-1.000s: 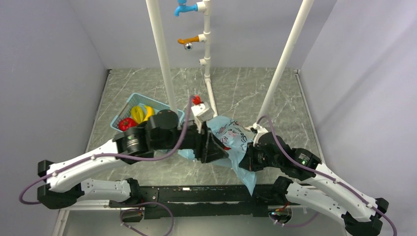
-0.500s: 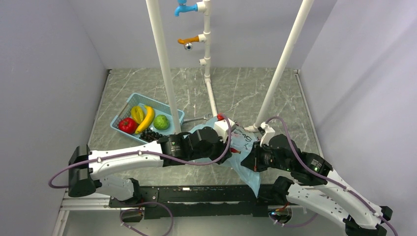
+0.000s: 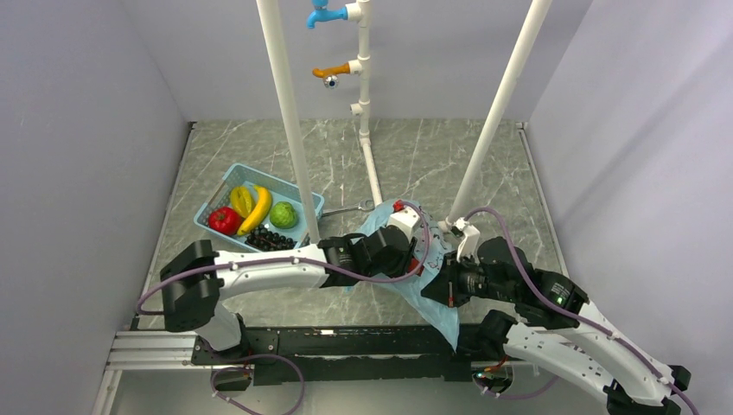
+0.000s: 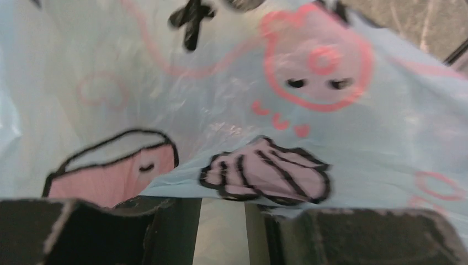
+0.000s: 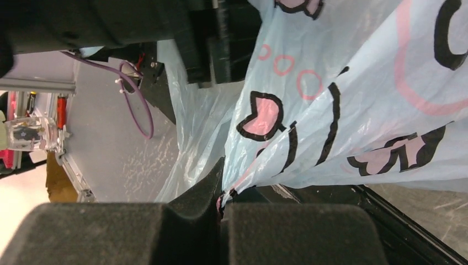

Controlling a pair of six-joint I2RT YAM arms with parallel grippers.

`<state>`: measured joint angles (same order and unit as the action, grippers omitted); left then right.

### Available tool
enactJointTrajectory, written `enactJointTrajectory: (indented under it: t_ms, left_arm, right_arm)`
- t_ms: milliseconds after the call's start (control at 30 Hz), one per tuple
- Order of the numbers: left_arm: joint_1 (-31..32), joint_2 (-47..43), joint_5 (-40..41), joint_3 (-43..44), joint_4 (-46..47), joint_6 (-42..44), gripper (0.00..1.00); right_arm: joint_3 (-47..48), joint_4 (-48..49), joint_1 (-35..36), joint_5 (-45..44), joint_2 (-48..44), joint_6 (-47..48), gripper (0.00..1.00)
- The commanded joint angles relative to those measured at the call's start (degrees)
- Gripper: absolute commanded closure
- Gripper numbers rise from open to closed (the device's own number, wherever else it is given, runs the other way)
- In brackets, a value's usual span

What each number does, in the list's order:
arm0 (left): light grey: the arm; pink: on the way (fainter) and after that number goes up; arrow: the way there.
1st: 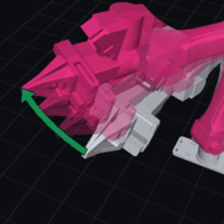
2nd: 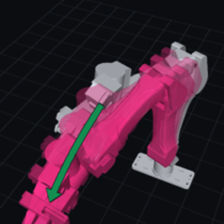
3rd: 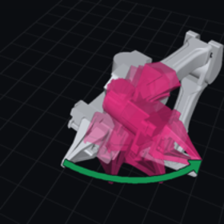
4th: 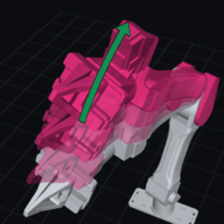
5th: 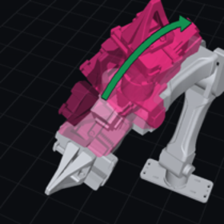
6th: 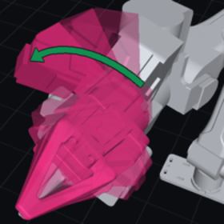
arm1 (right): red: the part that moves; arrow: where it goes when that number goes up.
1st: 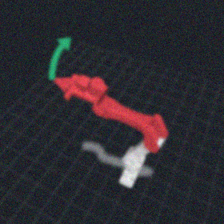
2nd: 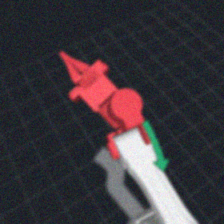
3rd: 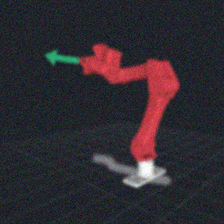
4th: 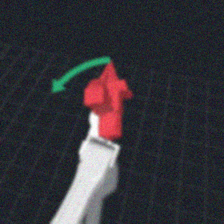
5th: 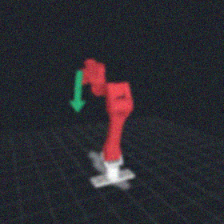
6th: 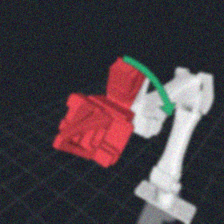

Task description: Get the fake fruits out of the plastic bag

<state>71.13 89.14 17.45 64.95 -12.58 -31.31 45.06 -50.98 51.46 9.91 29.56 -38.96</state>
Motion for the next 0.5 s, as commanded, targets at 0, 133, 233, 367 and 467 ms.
enactJointTrajectory:
  t_ms: [0,133,233,367,467]
  left_arm:
    - [-1.17,1.92,1.04,0.82,3.40,-1.76,0.60]
    - [-1.17,0.31,-3.39,-5.51,6.88,-1.96,0.51]
    - [-1.00,-1.68,-8.34,-12.31,11.79,-1.51,0.41]
    - [-1.00,-3.22,-11.86,-19.92,15.39,-3.97,0.37]
    - [-0.64,-3.14,-13.97,-23.29,19.42,-5.15,0.34]
  right_arm:
    - [1.94,-3.01,0.17,-0.81,-0.45,-1.94,1.00]
    - [1.83,-10.37,0.14,-3.69,1.60,-6.00,1.00]
    - [2.52,-17.74,0.13,-6.64,4.36,-7.33,0.94]
    - [5.85,-23.74,0.20,-13.41,7.74,-6.63,0.55]
    - [6.79,-21.61,0.24,-17.03,9.10,-5.76,0.24]
